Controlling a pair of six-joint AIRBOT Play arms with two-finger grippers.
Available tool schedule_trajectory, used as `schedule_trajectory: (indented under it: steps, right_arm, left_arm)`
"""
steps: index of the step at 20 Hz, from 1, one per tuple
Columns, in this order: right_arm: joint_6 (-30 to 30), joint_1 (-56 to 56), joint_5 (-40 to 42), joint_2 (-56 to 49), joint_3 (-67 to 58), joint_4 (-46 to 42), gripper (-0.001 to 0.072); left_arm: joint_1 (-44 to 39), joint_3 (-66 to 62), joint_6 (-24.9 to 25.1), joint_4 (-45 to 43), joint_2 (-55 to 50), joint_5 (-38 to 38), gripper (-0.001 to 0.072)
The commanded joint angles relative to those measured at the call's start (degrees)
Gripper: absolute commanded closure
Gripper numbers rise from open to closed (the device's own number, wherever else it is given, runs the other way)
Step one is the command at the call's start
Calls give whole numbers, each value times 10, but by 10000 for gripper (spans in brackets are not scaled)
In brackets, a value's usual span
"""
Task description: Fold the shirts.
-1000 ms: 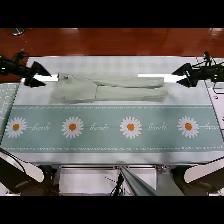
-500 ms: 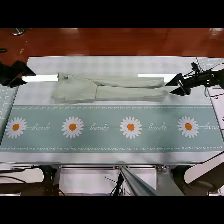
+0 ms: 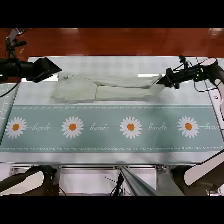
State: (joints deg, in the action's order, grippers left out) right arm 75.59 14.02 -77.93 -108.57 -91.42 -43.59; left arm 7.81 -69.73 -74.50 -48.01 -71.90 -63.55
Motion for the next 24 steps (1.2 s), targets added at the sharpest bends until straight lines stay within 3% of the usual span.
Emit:
schedule_trajectory:
  steps: [1,7,10,13,18,24]
  right_arm:
    - [-9,-2,-46,81,3,-81,692]
    - [-7,-2,1,405,236,-138,692]
    - [36,-2,-3,574,344,-139,692]
    - [71,-2,-41,693,389,-140,692]
    - [108,-2,-77,786,390,-137,692]
    - [106,-2,-64,792,390,-86,692]
  left_arm:
    - [-48,6,29,10,4,-12,673]
    - [-197,6,30,-20,-18,58,684]
    - [-297,-2,-12,-49,-66,131,684]
    - [-383,-51,-49,-48,-147,139,683]
    - [-503,-156,-49,21,-295,138,682]
    - [-604,-178,-46,150,-374,88,682]
